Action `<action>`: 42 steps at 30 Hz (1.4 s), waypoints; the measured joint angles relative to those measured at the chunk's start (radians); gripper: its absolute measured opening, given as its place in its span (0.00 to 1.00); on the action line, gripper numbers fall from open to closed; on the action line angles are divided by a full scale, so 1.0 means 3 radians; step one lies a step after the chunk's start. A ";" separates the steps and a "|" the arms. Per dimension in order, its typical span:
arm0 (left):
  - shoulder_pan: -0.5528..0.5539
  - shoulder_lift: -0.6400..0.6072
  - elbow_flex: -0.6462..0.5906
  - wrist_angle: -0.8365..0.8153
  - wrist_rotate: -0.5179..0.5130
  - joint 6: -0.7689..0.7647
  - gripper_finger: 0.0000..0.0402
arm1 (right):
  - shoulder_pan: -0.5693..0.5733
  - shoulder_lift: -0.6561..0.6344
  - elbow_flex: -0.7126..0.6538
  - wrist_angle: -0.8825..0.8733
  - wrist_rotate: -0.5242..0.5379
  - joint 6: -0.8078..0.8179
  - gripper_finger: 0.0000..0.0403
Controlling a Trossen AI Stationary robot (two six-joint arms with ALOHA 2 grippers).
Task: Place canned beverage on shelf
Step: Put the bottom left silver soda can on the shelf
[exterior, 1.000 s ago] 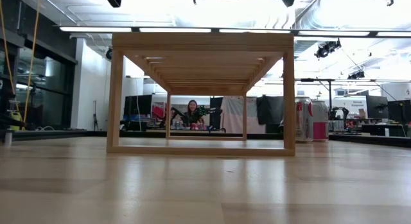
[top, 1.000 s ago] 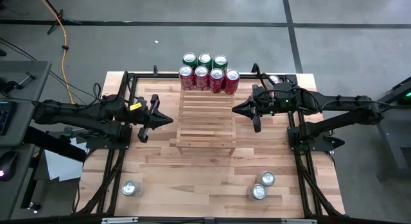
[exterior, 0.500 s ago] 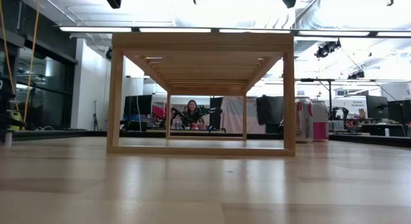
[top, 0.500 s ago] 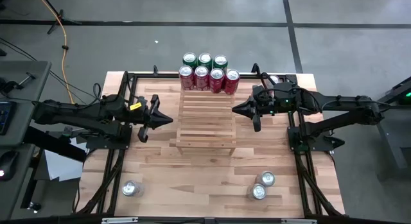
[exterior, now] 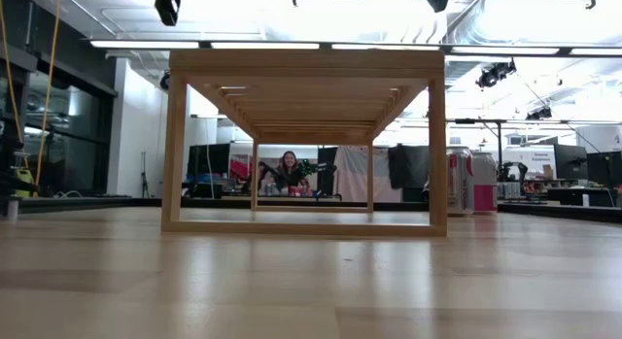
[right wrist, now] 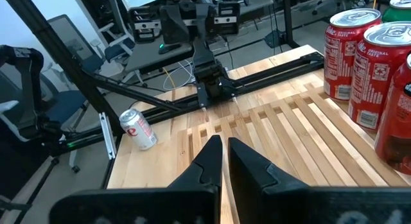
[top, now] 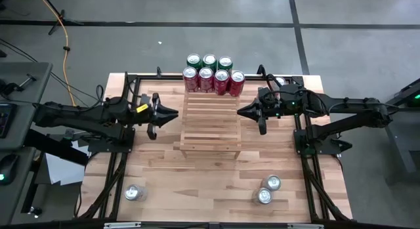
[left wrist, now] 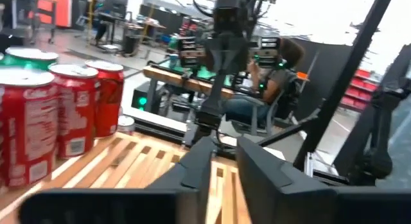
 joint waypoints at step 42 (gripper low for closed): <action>-0.2795 0.2472 0.3197 -0.5155 0.0381 -0.4056 0.83 | 0.0000 0.0000 0.0000 -0.0447 0.0000 0.0463 0.03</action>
